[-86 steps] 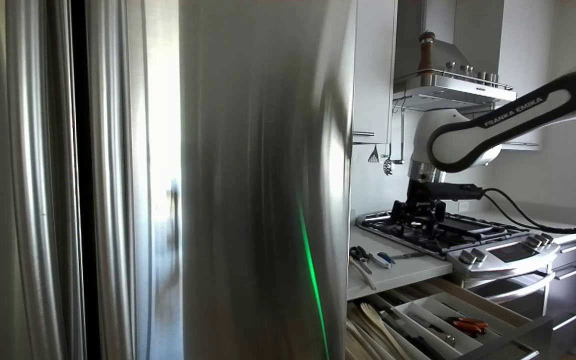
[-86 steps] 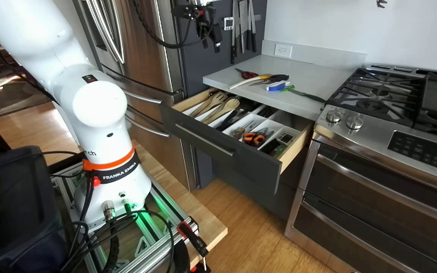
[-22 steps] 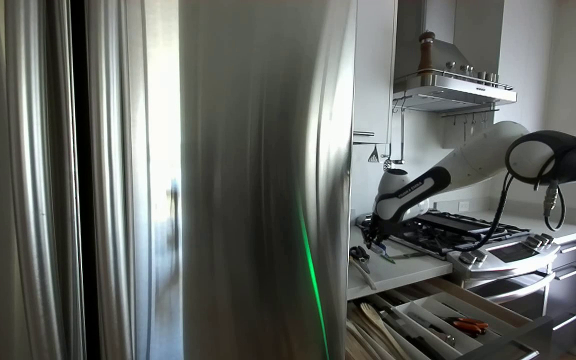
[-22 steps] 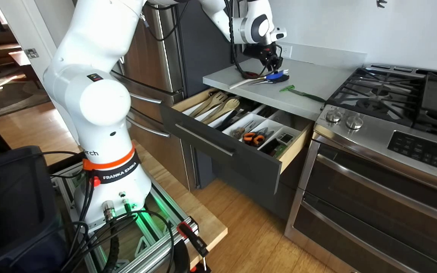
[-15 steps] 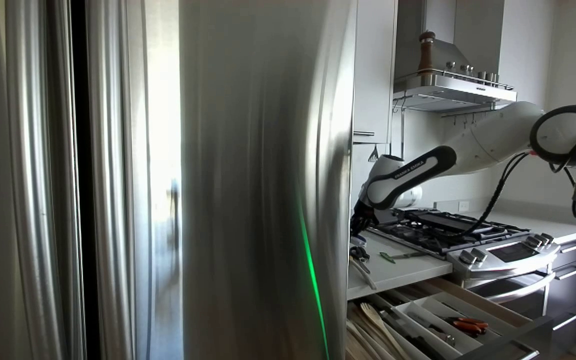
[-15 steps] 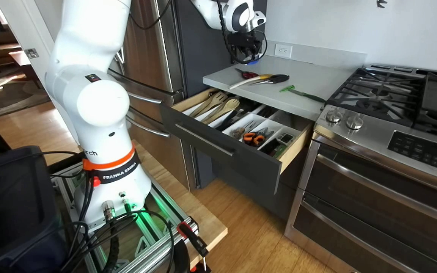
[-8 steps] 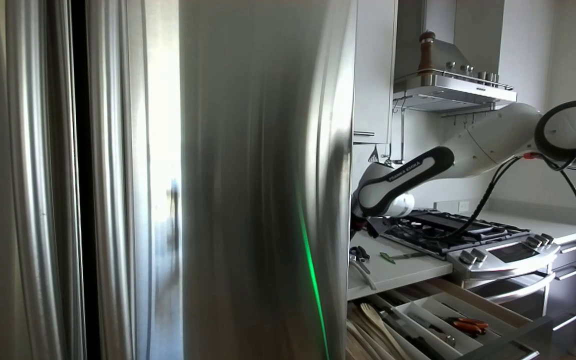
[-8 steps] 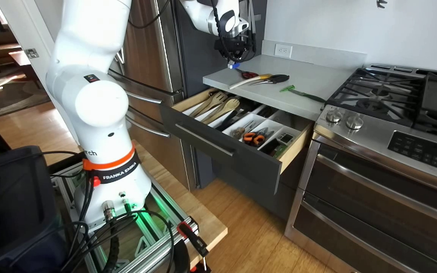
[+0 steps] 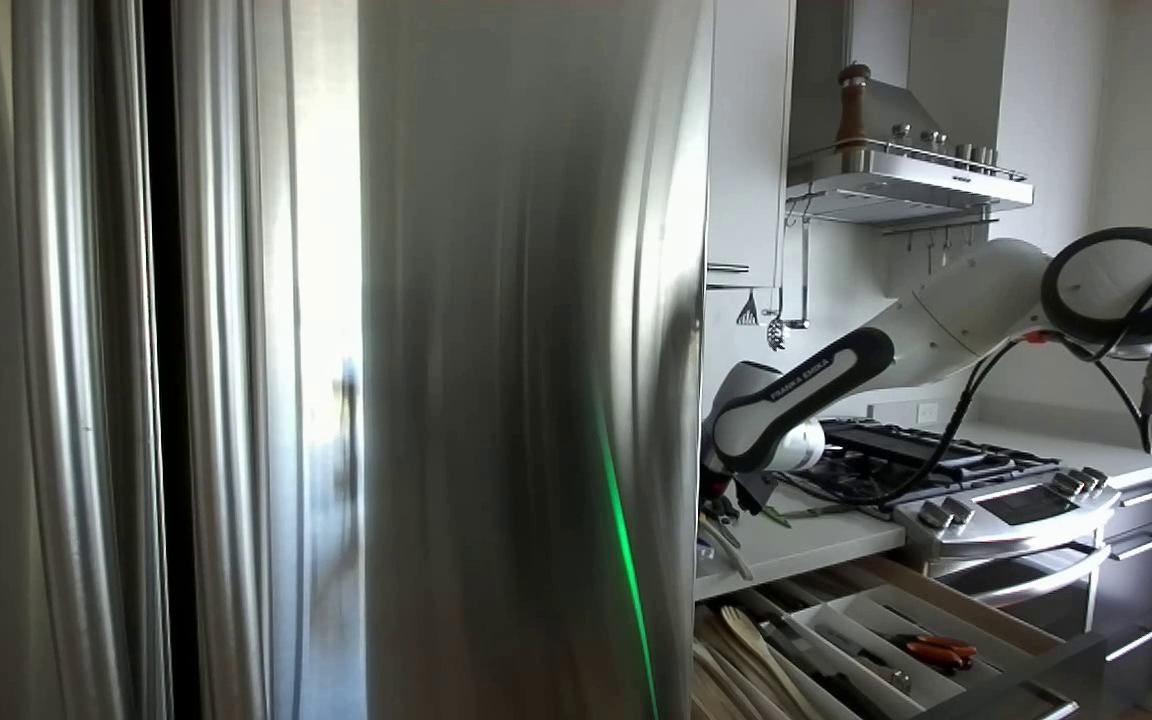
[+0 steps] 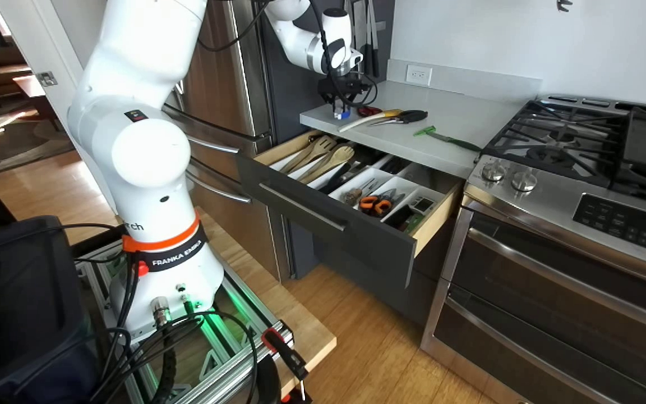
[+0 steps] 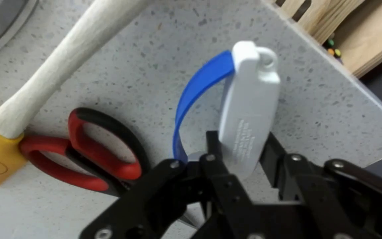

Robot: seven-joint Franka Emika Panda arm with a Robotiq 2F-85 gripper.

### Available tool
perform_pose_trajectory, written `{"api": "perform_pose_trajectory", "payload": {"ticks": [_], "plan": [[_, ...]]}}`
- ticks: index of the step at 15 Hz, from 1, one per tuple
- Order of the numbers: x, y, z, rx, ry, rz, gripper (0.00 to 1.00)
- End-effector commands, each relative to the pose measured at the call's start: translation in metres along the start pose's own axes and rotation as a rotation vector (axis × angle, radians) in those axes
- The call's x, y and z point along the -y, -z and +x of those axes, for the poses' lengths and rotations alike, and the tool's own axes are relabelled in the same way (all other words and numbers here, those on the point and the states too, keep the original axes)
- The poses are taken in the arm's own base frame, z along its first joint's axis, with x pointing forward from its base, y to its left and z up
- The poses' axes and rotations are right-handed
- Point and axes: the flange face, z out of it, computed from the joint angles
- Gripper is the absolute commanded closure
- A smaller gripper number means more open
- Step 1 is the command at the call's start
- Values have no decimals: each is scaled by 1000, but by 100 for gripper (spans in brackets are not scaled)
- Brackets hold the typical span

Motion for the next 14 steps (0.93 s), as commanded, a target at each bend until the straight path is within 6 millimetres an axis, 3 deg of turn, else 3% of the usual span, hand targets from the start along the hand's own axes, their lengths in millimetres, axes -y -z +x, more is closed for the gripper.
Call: {"api": "perform_pose_trajectory", "payload": {"ticks": [1, 2, 5, 8, 11, 14], "plan": [[1, -11, -5, 1, 37, 3, 90], [2, -11, -5, 4, 37, 6, 41], [-3, 4, 0, -2, -5, 0, 27], [-23, 42, 1, 55, -182, -49, 3], [-66, 78, -5, 80, -337, -102, 0], [-115, 100, -19, 107, -492, -154, 0]]}}
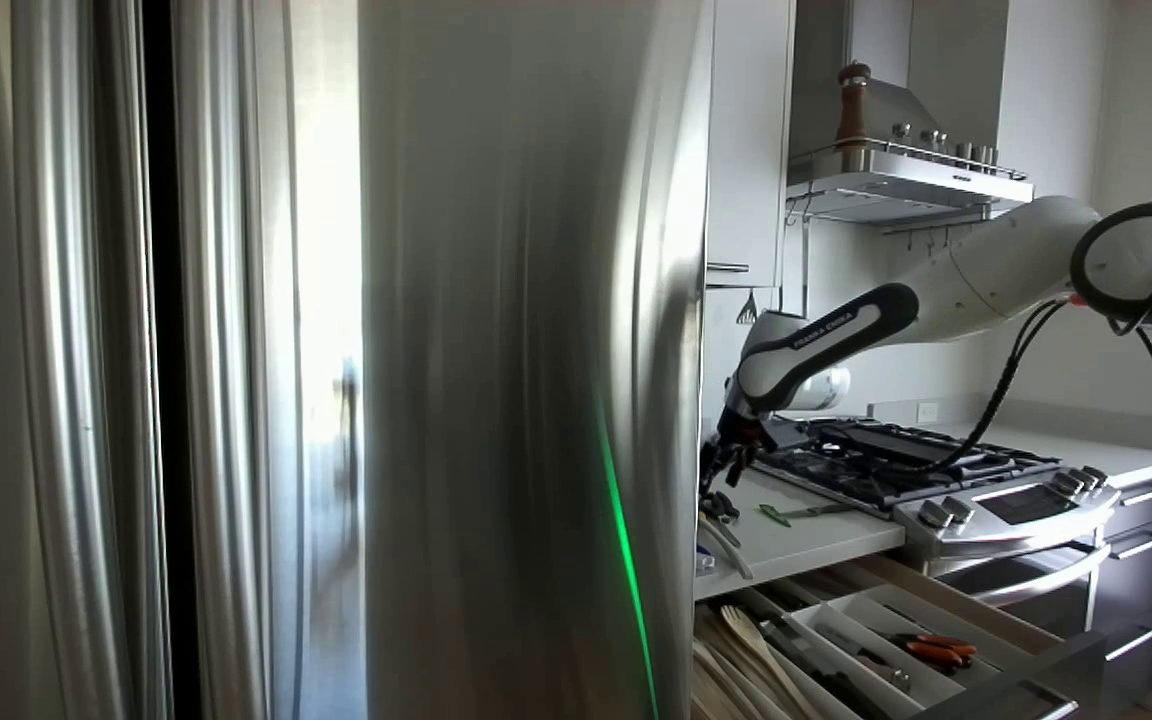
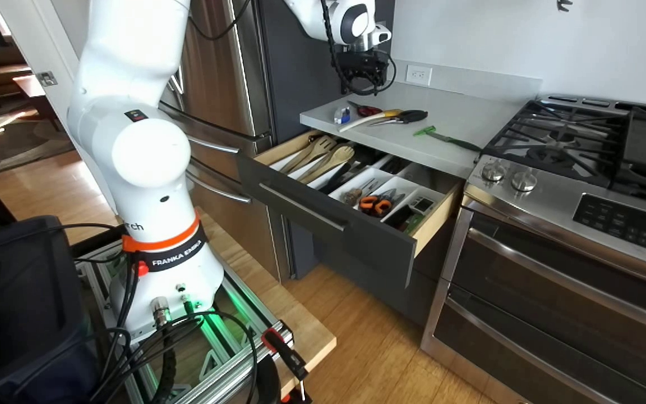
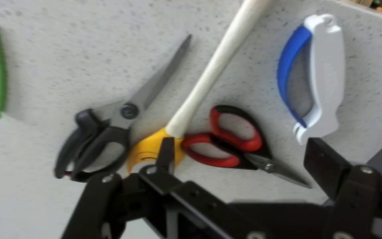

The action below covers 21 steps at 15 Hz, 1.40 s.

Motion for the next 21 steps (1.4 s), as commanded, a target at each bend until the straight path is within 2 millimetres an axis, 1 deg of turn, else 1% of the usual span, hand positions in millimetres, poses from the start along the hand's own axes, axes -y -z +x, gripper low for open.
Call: {"api": "perform_pose_trajectory", "payload": {"ticks": [1, 2, 4, 6, 8, 9, 10, 11, 13, 15, 16, 18, 21], "plan": [[-56, 10, -2, 48, -186, -66, 0], [-71, 10, -4, 59, -238, -84, 0], [-96, -1, -8, 58, -346, -124, 0], [-110, -14, -15, 77, -447, -163, 0], [-120, -29, -22, 88, -545, -207, 0], [-124, -37, -25, 92, -596, -228, 0], [-128, -40, -26, 77, -645, -250, 0], [-125, -30, -29, 87, -571, -202, 0], [-125, -35, -30, 92, -579, -208, 0], [-125, -32, -28, 86, -577, -207, 0], [-129, -35, -27, 77, -596, -236, 0], [-138, -41, -26, 77, -621, -235, 0], [-150, -50, -30, 76, -648, -245, 0]]}}
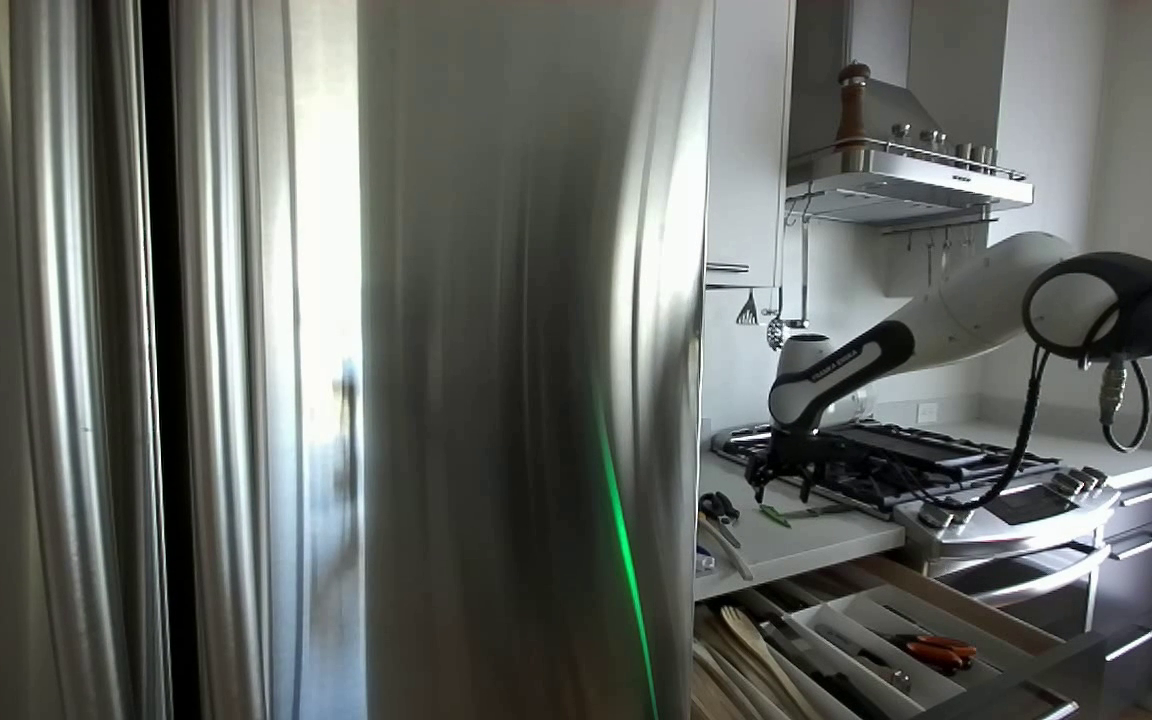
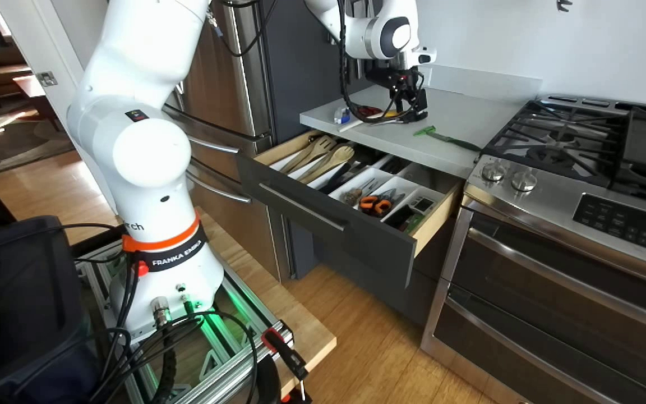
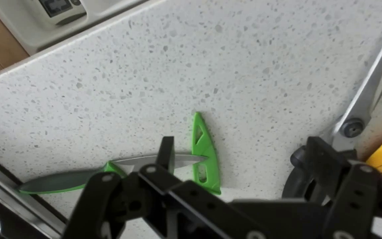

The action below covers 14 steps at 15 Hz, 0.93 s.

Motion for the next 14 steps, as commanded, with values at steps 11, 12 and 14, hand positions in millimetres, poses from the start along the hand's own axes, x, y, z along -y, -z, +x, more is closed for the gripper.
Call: {"api": "perform_pose_trajectory", "payload": {"ticks": [11, 12, 14], "plan": [[-23, -56, 19, -10, -106, -51, 54], [-23, -58, 20, -11, -113, -48, 51], [-21, -60, 22, -14, -116, -44, 46]]}}
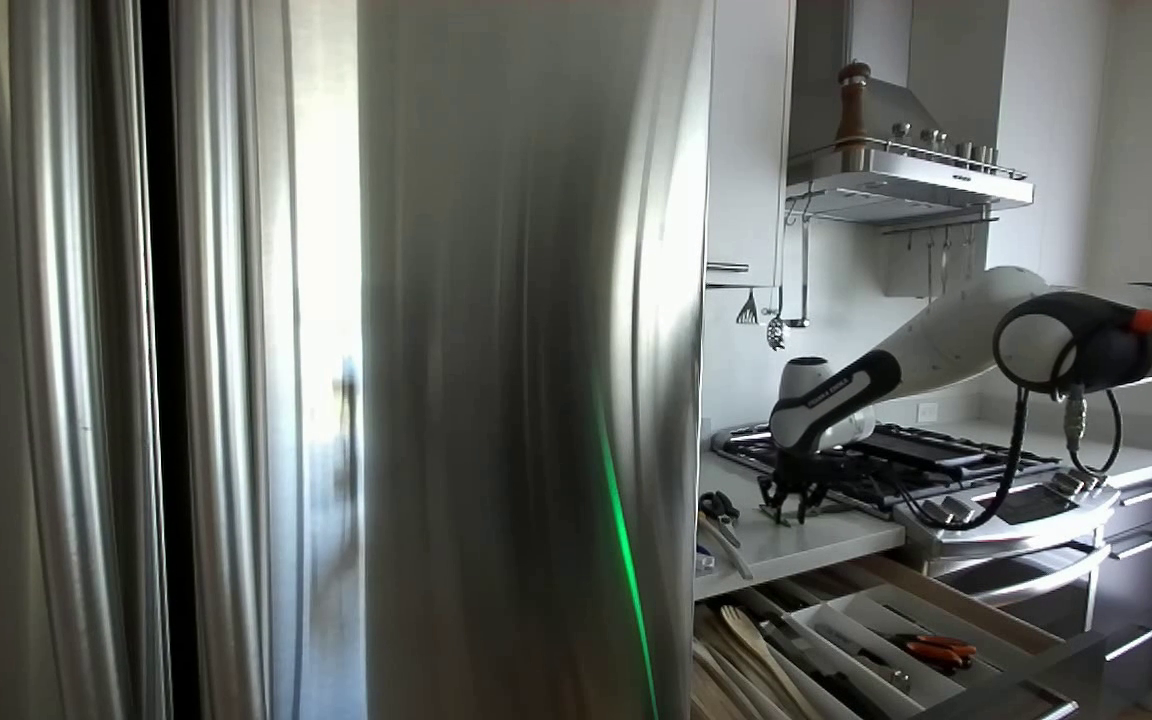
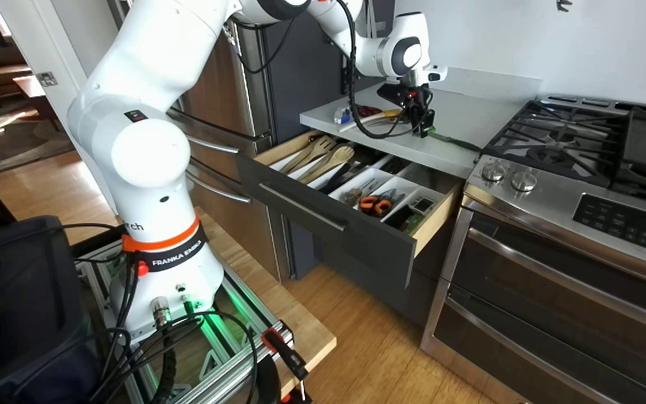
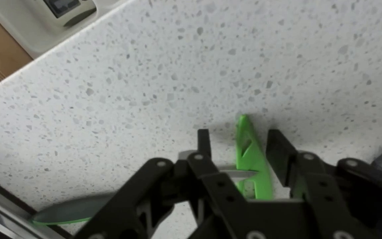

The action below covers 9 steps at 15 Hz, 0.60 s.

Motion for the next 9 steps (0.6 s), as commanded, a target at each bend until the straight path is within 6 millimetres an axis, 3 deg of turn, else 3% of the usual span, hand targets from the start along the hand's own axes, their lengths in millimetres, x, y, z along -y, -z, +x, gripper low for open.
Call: {"api": "perform_pose_trajectory", "payload": {"ticks": [1, 3, 9], "plan": [[4, -10, 7, -21, -22, 8, 44], [8, -11, 8, -23, -15, 14, 39], [16, -14, 10, -24, -5, 13, 50]]}}
